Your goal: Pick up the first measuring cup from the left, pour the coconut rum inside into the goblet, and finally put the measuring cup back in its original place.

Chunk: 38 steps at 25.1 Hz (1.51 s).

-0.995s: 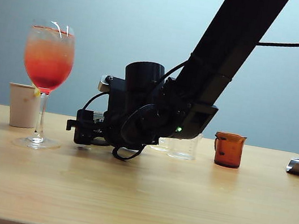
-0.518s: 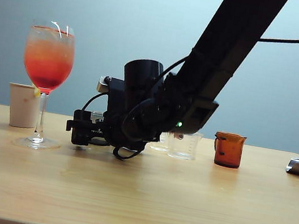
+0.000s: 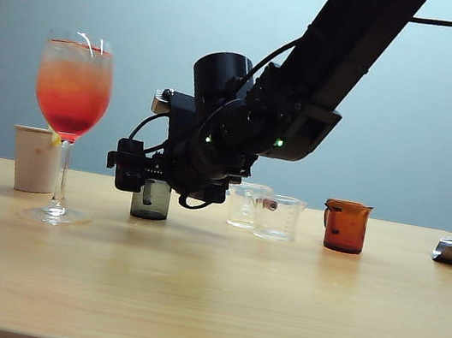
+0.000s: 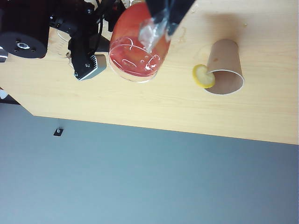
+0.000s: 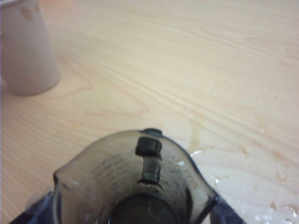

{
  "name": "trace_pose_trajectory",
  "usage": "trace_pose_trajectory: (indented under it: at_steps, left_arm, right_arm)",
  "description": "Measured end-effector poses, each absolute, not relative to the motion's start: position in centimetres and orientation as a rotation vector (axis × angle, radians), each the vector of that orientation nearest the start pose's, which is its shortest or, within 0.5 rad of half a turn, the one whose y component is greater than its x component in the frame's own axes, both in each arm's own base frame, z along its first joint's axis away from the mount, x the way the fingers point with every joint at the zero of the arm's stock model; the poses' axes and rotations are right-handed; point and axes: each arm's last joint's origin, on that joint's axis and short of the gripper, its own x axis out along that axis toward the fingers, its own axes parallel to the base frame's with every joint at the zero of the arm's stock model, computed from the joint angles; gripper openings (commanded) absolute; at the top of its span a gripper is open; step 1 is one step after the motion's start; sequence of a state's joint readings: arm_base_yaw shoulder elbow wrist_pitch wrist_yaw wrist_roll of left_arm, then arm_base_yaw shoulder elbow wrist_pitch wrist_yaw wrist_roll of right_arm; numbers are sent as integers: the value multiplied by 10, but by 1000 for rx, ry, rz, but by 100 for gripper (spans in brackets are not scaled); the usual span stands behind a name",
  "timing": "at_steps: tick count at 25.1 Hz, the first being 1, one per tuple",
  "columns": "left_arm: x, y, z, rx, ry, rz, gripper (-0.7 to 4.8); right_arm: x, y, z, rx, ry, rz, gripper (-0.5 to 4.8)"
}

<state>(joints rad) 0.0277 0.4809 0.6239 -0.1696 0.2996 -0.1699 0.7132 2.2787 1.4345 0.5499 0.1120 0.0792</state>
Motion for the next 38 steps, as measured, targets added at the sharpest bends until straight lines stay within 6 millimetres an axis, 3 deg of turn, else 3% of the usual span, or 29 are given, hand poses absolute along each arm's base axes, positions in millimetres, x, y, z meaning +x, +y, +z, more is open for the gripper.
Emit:
trace_pose_trajectory:
  at_steps: [5,9,13,14,15,17,23,24,33,38]
  left_arm:
    - [116,-5,317,-173,50,-269,-5]
    - [116,-5,317,-173,50,-269,-5]
    - [116,-5,317,-173,50,-269,-5]
    - [116,-5,317,-173,50,-269,-5]
    - [116,-5,317,-173,50,-269,-5]
    - [116,-5,317,-173,50,-269,-5]
    - [115,-5,317,-173,49,-269,-5]
    - [115,-5,317,-173,50,-270,-5]
    - [111,-6,319,-173,32,-284,-5]
    - [102,-6,322,-174,2,-287,-5]
  right_arm:
    - [372,317,131,-71,360,581,409]
    - [368,314,143,-95,415,576,407]
    - [362,310,155,-121,472,571,354]
    - [361,308,160,-125,482,570,293]
    - [357,305,174,-133,500,568,164]
    - [350,299,193,-143,523,566,-19]
    - [335,286,232,-152,548,579,-2]
    - [327,280,250,-147,541,586,-2]
    - [279,236,356,-73,360,581,-2]
    - [250,211,396,-35,273,588,-2]
